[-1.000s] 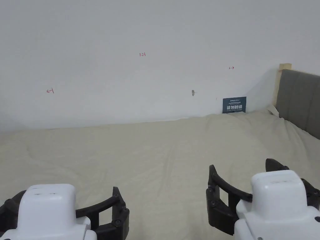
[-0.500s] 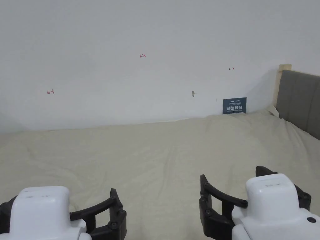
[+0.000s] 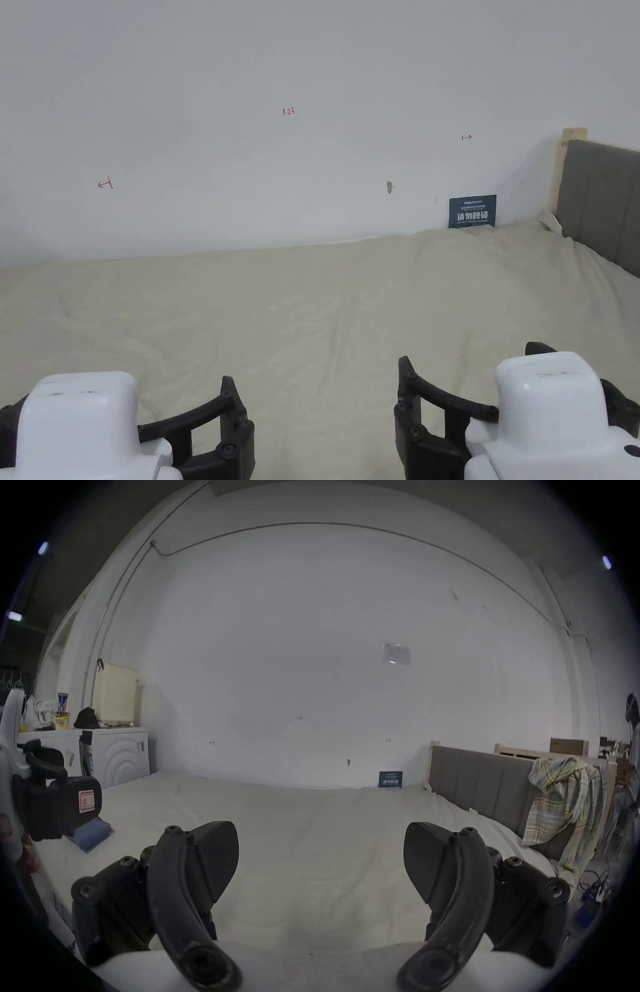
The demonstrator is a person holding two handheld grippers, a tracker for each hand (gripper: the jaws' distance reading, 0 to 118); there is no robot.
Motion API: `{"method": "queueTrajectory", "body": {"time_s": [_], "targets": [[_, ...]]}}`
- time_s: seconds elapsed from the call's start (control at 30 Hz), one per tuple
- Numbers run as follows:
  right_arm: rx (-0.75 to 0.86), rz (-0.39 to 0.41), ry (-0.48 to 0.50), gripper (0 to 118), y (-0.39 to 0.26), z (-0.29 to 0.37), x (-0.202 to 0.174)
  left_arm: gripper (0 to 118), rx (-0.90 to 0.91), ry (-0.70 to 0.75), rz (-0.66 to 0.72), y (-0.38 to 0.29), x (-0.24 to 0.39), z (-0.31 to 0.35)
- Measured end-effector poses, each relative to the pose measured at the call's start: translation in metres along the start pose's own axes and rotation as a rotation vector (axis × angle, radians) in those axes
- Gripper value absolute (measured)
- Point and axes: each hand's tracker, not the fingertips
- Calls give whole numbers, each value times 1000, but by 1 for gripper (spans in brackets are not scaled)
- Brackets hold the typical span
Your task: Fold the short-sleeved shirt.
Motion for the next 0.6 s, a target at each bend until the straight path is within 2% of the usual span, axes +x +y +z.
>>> {"method": "queueTrajectory", "body": {"time_s": [0.2, 0.3, 0.4, 0.6], "targets": [[9, 12, -44, 99, 1, 1, 2, 118, -4, -1, 3, 0, -1, 1], [-16, -15, -31, 99, 3, 1, 4, 118, -6, -3, 5, 1, -1, 1], [-63, -19, -65, 99, 5, -2, 1, 118, -5, -7, 1, 1, 1, 0], [-63, -45, 1, 99, 5, -3, 5, 118, -5, -18, -3, 1, 4, 1]]}}
